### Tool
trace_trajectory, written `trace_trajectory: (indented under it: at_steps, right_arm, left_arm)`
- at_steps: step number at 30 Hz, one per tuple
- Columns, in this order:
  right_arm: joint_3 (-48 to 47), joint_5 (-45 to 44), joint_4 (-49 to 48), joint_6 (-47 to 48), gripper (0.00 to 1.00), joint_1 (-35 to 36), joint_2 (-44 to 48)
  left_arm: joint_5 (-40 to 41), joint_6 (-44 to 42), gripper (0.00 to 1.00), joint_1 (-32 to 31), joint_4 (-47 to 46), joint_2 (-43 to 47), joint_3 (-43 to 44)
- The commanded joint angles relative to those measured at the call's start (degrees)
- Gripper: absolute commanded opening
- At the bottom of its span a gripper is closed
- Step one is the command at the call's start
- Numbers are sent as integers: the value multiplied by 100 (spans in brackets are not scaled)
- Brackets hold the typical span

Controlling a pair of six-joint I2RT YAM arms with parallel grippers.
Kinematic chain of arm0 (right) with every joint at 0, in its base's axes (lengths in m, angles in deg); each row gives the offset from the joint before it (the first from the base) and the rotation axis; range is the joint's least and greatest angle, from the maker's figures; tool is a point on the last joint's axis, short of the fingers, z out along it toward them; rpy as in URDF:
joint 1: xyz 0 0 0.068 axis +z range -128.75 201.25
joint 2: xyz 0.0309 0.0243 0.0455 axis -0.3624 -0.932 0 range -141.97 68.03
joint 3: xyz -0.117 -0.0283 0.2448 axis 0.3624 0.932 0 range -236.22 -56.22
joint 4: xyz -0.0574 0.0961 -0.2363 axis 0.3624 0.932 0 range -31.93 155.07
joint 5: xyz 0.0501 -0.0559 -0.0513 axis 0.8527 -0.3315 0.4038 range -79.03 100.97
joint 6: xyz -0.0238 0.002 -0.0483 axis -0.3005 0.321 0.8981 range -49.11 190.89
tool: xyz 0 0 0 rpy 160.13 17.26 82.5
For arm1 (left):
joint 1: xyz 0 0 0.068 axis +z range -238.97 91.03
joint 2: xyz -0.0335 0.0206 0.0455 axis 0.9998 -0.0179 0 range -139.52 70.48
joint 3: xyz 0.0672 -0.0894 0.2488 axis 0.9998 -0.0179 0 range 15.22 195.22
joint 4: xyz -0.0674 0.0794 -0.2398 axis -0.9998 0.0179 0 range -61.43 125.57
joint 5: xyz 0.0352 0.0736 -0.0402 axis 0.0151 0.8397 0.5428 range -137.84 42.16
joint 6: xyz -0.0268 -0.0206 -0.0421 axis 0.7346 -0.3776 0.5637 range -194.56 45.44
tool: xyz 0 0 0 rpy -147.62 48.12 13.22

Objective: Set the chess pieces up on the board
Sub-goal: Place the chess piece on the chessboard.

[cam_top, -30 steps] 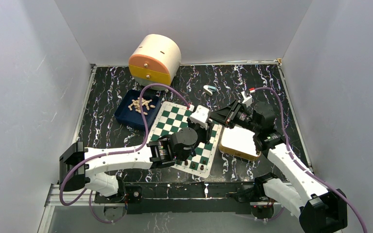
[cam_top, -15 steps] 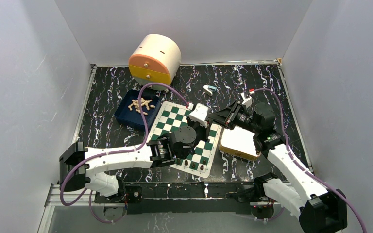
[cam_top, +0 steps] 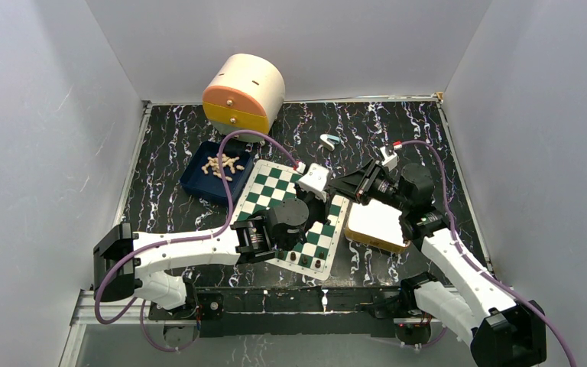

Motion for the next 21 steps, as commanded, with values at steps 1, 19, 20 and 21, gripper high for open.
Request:
trace_trajectory:
  at_steps: [1, 19, 20, 21]
  right_arm:
    - [49, 130, -357, -71, 14, -7, 190]
    - [246, -306, -381, -39, 10, -7, 307]
    - [251, -321, -393, -41, 10, -7, 310]
    - [263, -346, -398, -47, 10, 0, 316]
  left_arm:
    - [133, 104, 0, 52, -179, 101, -43]
    - [195, 730, 51, 103, 498, 1081, -701]
    - [45, 958, 52, 219, 668, 1140, -694]
    - [-256, 1191, 51, 374, 855, 1171, -642]
